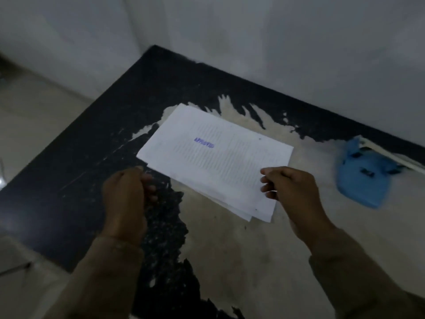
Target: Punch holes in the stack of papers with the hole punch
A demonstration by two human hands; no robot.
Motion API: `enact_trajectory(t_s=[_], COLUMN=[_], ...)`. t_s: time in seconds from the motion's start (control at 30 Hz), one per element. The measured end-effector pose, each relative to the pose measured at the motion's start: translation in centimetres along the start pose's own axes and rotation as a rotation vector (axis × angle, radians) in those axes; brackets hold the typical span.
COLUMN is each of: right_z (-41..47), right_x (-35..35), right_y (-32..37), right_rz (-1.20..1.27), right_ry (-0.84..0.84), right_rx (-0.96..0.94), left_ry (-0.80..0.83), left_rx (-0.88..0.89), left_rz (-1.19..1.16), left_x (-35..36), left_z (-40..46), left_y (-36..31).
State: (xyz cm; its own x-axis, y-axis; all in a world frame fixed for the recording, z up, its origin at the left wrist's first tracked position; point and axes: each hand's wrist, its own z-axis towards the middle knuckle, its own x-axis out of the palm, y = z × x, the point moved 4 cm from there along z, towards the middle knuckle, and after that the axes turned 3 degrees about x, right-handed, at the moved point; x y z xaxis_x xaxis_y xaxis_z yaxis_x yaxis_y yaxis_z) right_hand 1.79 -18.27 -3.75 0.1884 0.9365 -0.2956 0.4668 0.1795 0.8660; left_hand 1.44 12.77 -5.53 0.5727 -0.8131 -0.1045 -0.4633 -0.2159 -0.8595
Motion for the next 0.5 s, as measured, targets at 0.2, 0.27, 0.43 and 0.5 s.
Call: enact_trajectory(t_s=[0.2,0.27,0.43,0.5], right_z=[2.1,3.3,6.5,7.6], right_x=[-0.3,-0.8,-1.6,-1.7], right_y=[0.4,0.5,1.4,1.9], right_rz=[0.059,-0.028,-0.435,-0.59], right_ry=[-0.096,-0.142,-0.25,-0.281], right_rx=[0.025,0.02,-0.047,-0.113], left_ry=[0.246,0.247,0.204,0.201], left_rx=[-0.067,-0.067,-0.082,-0.13], left_rz=[0.164,0.21,0.169,0.166], left_x=[7.5,8.2,7.9,7.9], left_z=[0.1,-0.2,-2.2,-3.2], left_y=[-1.2,-1.3,-0.8,-0.2])
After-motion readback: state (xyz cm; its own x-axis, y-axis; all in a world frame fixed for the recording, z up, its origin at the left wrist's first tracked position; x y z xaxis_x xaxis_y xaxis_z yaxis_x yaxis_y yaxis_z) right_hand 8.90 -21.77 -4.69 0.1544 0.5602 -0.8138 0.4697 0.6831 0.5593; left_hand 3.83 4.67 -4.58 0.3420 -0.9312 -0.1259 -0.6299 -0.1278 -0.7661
